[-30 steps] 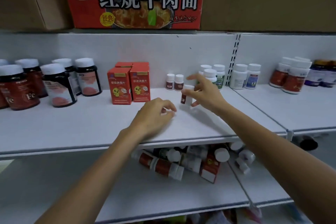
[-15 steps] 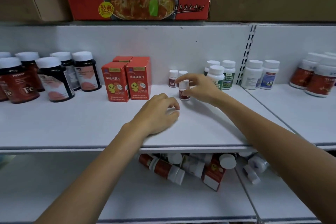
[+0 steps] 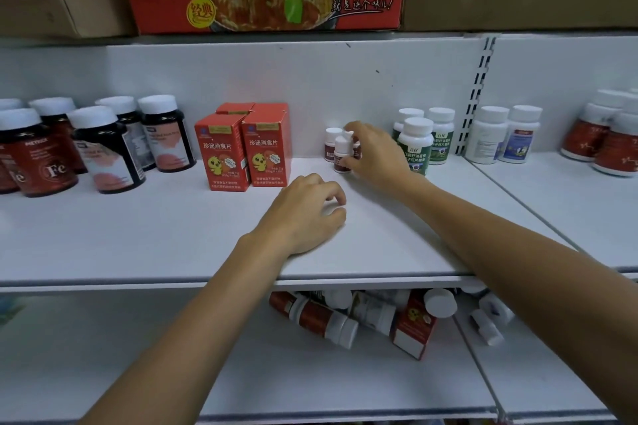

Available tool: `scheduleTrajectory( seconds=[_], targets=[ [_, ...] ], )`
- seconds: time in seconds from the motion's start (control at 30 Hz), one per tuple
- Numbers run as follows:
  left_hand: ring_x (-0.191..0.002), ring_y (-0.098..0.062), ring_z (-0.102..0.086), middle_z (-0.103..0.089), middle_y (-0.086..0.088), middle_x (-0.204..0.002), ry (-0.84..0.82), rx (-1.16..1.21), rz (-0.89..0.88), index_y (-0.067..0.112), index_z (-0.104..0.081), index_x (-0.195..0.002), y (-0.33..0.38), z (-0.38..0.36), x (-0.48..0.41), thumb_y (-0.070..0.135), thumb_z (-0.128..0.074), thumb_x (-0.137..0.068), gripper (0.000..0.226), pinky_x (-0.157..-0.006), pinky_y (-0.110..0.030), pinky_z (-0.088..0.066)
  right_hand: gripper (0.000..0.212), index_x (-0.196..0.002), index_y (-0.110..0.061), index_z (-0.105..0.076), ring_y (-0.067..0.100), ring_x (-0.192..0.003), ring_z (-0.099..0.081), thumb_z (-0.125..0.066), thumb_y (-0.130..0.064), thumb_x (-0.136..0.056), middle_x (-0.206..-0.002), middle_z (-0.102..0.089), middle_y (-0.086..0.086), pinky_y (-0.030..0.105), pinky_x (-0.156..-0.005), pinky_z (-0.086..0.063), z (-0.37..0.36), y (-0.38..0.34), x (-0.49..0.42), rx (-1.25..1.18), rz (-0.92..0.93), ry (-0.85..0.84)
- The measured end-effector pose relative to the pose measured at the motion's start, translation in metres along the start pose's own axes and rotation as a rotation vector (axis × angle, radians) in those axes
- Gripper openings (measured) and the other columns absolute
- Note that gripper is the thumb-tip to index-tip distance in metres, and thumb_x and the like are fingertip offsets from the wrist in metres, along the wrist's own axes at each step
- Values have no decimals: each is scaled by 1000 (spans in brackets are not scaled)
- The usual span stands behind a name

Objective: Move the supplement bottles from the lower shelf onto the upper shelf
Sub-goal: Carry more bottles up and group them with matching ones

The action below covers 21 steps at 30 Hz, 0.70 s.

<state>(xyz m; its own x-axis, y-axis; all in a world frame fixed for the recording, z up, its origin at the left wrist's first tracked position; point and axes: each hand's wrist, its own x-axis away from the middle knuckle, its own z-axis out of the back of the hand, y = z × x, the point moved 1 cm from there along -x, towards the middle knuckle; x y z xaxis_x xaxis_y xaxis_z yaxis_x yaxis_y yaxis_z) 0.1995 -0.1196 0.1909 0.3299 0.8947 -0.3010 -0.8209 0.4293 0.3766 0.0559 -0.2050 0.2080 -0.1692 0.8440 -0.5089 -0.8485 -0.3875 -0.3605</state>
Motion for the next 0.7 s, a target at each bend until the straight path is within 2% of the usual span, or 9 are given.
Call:
scheduleTrajectory(
  seconds=[0.13,0.3,0.43,0.6,0.7],
  targets=[
    [-108,-18,-50,-53,-2,-112,35,22,38,21,-60,-112,6,4,4,27,-54,-89,25,-93,-35,-42,59,-134,-6,-39,34,-109,-52,-64,-11,-81,-124,-50,18,43,-88,-43,6,-1,10,-76,-55,16],
    [-106,-17,-52,-57,1,-117,112,-48,64,21,-59,-115,18,10,21,27,-53,-89,28,-86,-30,-41,55,-131,-7,-44,33,-106,-53,-64,-8,-80,-120,-54,17,45,-89,-44,20,2,34,-125,-36,13],
    [-103,-15,-54,-58,1,-117,109,-18,15,22,-59,-115,39,8,44,27,-53,-88,28,-89,-32,-42,52,-131,-11,-47,26,-107,-55,-63,-10,-82,-121,-58,10,41,-89,-47,38,3,73,-116,-24,2],
    [-104,-16,-54,-60,1,-115,116,11,-118,21,-60,-113,73,-2,65,26,-55,-86,27,-90,-34,-43,45,-127,-13,-54,22,-108,-57,-62,-13,-82,-120,-62,5,37,-89,-47,66,4,121,-124,-88,149],
    [-99,-12,-54,-62,3,-107,171,92,-211,20,-62,-108,90,-13,81,28,-56,-85,25,-87,-27,-41,38,-119,-15,-57,19,-102,-57,-65,-17,-82,-112,-63,2,37,-85,-48,84,7,160,-146,-140,262]
  ],
)
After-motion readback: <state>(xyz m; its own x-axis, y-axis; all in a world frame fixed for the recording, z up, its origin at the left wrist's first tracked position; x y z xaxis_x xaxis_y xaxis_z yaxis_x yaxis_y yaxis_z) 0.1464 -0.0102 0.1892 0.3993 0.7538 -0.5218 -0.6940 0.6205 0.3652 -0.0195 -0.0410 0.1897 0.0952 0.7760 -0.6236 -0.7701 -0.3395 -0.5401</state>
